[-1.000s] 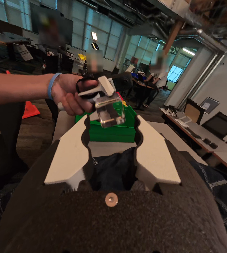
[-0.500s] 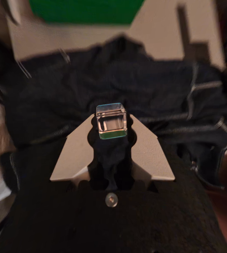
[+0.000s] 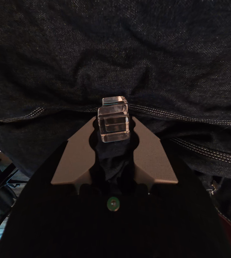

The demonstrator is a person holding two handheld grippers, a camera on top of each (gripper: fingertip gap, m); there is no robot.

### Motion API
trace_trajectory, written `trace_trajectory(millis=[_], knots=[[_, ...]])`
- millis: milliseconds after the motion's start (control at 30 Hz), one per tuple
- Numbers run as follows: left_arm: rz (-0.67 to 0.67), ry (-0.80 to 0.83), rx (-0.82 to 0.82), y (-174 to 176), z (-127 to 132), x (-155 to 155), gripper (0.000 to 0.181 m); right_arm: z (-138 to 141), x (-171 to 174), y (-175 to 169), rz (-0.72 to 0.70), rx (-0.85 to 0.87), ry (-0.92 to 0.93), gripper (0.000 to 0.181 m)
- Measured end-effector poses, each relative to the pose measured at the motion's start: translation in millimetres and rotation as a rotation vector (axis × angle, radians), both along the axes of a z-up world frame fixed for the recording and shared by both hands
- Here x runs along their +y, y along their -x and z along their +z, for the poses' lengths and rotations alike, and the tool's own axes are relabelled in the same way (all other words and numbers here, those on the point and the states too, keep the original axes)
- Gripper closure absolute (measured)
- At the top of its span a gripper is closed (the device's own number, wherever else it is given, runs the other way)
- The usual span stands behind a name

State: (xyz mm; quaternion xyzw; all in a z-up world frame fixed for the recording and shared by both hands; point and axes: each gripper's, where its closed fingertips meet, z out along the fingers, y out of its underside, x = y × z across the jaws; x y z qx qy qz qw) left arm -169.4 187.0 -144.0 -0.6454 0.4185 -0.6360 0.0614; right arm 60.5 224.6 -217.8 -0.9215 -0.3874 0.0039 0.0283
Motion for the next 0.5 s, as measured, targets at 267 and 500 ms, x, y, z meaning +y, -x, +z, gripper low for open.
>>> trace_trajectory(millis=[267,500], knots=[[-0.028,-0.015,0.020,-1.2,0.3,3.3,0.119,-1.1,5.5,0.7,-0.001,0.009,-0.019,0.138],[-0.060,-0.021,0.026,-3.5,0.5,-2.9,0.119,-1.2,6.5,0.4,-0.021,0.005,-0.033,0.137]])
